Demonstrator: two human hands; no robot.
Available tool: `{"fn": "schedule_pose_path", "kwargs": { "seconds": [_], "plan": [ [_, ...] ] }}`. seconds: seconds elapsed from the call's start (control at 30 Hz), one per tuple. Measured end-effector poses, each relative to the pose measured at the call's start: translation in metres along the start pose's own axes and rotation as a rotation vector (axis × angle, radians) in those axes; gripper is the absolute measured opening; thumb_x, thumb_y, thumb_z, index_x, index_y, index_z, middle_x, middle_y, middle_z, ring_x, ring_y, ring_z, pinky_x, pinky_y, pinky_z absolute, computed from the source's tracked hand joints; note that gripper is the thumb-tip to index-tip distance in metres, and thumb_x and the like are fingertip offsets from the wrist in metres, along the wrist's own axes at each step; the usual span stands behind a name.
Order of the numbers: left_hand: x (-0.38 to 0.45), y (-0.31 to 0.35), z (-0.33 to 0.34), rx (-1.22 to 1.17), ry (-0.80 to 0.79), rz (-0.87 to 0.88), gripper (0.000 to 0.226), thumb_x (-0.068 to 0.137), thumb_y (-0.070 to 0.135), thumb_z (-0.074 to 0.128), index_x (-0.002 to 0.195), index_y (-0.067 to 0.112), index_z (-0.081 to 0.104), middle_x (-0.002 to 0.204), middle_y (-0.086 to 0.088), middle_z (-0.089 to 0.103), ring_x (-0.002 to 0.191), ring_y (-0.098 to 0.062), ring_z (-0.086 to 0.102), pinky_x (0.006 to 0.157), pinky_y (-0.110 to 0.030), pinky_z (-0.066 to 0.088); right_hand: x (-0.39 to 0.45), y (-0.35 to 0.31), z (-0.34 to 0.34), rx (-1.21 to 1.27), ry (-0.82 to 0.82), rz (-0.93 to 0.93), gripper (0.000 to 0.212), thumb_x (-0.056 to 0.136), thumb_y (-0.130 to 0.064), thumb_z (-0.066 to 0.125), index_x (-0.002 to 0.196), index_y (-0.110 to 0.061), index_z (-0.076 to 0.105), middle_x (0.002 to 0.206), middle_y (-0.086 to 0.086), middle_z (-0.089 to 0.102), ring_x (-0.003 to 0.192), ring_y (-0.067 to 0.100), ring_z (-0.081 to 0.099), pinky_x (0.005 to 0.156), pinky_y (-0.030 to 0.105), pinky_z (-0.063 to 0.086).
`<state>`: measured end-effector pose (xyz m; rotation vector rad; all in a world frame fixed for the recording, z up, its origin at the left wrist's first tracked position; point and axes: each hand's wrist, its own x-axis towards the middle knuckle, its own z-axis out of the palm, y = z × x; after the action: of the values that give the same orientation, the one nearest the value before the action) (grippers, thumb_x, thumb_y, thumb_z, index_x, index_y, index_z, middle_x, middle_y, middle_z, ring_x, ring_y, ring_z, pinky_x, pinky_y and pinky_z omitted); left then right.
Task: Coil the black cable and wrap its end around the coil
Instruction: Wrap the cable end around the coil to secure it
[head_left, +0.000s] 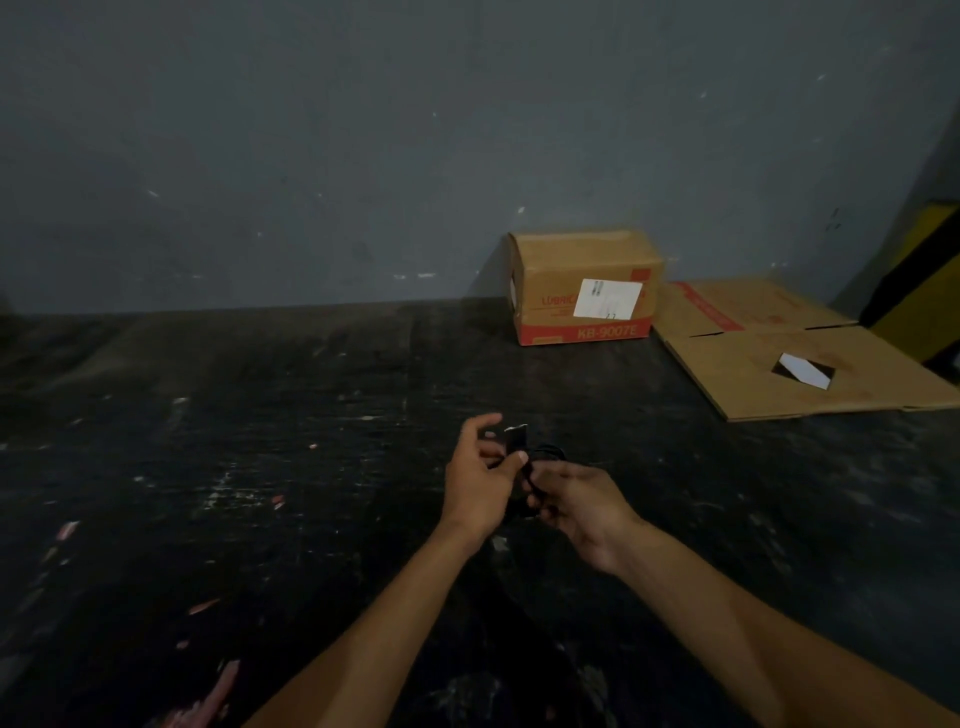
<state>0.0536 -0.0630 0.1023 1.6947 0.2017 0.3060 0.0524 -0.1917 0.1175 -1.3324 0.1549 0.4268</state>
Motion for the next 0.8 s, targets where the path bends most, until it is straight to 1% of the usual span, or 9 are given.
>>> {"fn": "schedule_pose_path", "kwargs": {
  "seconds": [0.07,0.17,0.27,0.37,0.47,0.53,0.63,0.73,0.8],
  "plan": [
    [0.002,-0.001,0.0,-0.017,0.03,-0.042,0.042,0.082,0.008,0.073,0.112,0.03,0.052,0.089,-0.005,0.062,0.081,-0.015,0.062,0.075,-0.027,0.051,-0.002,0.003,-0.002,-0.102,0.054,-0.127,0.013,0.092,-0.002,0.057,0.103,-0.003,0.063,0.077,0.009,0.066,0.063,0.014,0.058,0.055,0.023,0.046],
    [0.003,-0.002,0.002,0.008,0.016,-0.084,0.038,0.08,0.007,0.075,0.105,0.025,0.053,0.087,-0.006,0.06,0.077,-0.015,0.059,0.071,-0.026,0.048,0.0,0.006,-0.005,-0.19,0.127,-0.314,0.008,0.09,0.0,0.059,0.097,-0.004,0.059,0.078,0.01,0.067,0.064,0.014,0.059,0.057,0.024,0.048],
    [0.003,-0.002,0.001,0.033,-0.02,-0.095,0.033,0.079,0.006,0.076,0.099,0.022,0.056,0.086,-0.008,0.062,0.079,-0.018,0.061,0.075,-0.03,0.052,0.002,0.006,-0.008,-0.205,0.117,-0.33,0.011,0.087,-0.001,0.063,0.092,-0.011,0.067,0.081,0.007,0.068,0.068,0.011,0.061,0.062,0.022,0.051],
    [0.006,-0.002,-0.004,0.058,-0.087,-0.109,0.027,0.078,0.007,0.076,0.093,0.021,0.059,0.086,-0.007,0.064,0.081,-0.019,0.063,0.078,-0.032,0.053,0.003,0.008,-0.013,-0.189,0.046,-0.349,0.019,0.083,0.001,0.067,0.093,-0.016,0.07,0.089,0.005,0.071,0.081,0.011,0.064,0.068,0.018,0.051],
    [0.008,-0.001,-0.009,0.068,-0.152,-0.092,0.027,0.077,0.004,0.078,0.09,0.02,0.06,0.08,-0.005,0.065,0.08,-0.019,0.064,0.082,-0.035,0.054,0.001,0.011,-0.018,-0.363,0.03,-0.427,0.021,0.085,-0.002,0.066,0.096,-0.019,0.068,0.095,0.004,0.071,0.089,0.013,0.065,0.072,0.019,0.052],
    [0.007,-0.002,-0.011,0.08,-0.197,-0.073,0.03,0.075,0.003,0.079,0.091,0.02,0.06,0.076,-0.002,0.064,0.075,-0.014,0.064,0.077,-0.032,0.053,0.0,0.012,-0.021,-0.563,0.073,-0.548,0.019,0.086,-0.004,0.065,0.099,-0.017,0.068,0.094,-0.001,0.069,0.086,0.009,0.065,0.072,0.018,0.053],
    [0.007,-0.004,-0.012,0.123,-0.267,-0.029,0.033,0.073,0.003,0.081,0.095,0.021,0.062,0.073,0.001,0.065,0.067,-0.003,0.062,0.069,-0.019,0.047,-0.002,0.011,-0.026,-0.852,0.109,-0.786,0.013,0.086,-0.011,0.068,0.098,-0.017,0.068,0.092,-0.007,0.064,0.082,0.001,0.06,0.072,0.01,0.048],
    [0.006,-0.004,-0.014,0.182,-0.315,0.012,0.038,0.071,0.006,0.083,0.1,0.02,0.063,0.075,0.002,0.067,0.064,0.003,0.062,0.067,-0.013,0.047,-0.001,0.013,-0.031,-0.957,0.097,-0.866,0.013,0.085,-0.013,0.069,0.097,-0.018,0.067,0.091,-0.007,0.061,0.08,-0.005,0.057,0.071,0.005,0.042],
    [0.006,-0.004,-0.016,0.214,-0.341,0.033,0.041,0.069,0.009,0.085,0.102,0.022,0.064,0.077,0.003,0.069,0.069,0.0,0.064,0.071,-0.016,0.049,0.001,0.016,-0.033,-1.002,0.111,-0.935,0.013,0.084,-0.011,0.07,0.096,-0.017,0.067,0.092,-0.008,0.057,0.079,-0.005,0.054,0.071,0.005,0.041]
  ]
}}
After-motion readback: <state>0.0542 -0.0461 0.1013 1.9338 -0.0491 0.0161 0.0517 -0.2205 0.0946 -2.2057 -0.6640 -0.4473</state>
